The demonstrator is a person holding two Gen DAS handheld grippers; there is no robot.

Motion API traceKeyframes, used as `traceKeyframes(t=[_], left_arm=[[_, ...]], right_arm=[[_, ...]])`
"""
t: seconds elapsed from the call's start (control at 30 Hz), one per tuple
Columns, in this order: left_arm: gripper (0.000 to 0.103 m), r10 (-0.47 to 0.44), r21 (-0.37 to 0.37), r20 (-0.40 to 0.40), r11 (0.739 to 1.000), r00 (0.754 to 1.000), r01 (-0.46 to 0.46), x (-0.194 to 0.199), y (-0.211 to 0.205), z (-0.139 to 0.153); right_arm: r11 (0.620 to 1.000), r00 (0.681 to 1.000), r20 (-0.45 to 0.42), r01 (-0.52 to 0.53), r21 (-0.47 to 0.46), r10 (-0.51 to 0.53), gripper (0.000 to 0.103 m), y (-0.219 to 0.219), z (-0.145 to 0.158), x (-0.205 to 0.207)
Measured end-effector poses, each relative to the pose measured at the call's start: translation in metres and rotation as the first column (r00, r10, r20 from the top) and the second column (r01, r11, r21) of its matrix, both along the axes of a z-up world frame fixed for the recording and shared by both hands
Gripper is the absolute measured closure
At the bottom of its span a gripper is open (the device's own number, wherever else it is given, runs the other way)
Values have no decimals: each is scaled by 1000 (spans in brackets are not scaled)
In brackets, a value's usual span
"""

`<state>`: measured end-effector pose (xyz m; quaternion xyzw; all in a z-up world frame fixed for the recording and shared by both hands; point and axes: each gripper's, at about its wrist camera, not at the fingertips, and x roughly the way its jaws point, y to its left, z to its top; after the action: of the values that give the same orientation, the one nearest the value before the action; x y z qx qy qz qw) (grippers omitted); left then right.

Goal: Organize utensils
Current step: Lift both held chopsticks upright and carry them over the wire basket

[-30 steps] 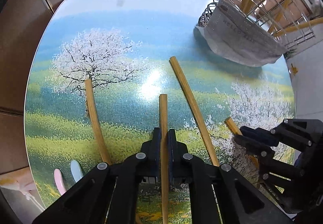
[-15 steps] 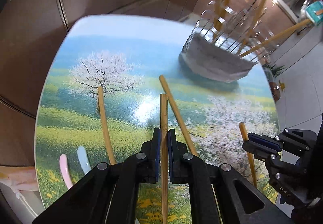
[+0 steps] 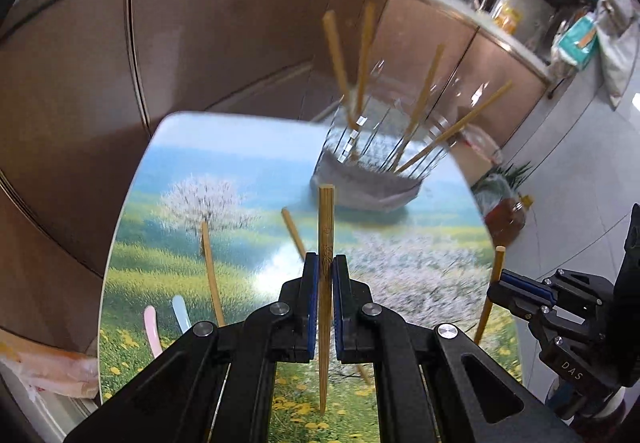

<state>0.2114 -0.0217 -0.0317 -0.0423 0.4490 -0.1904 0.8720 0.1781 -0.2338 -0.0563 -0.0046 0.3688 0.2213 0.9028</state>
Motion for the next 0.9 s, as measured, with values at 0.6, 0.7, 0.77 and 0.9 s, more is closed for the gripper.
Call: traceKeyframes(t=[0.6, 0.7, 0.77, 0.9], left_arm=[[98, -2, -90, 207, 996, 978, 21, -12, -4, 101], [98, -6, -105, 254, 994, 967, 34, -5, -11, 127], [98, -6, -113, 283, 993, 959, 39, 1, -14, 143], [98, -2, -116, 339, 992, 941, 44, 19, -23, 170]], right_arm=[[998, 969, 239, 60, 12, -61, 97, -2, 114, -7], [997, 957, 280, 71, 5, -70, 97, -3, 141, 3], [997, 949, 305, 81, 6, -79, 97, -5, 158, 10], [993, 926, 360, 114, 24, -115, 97, -14, 195, 33]])
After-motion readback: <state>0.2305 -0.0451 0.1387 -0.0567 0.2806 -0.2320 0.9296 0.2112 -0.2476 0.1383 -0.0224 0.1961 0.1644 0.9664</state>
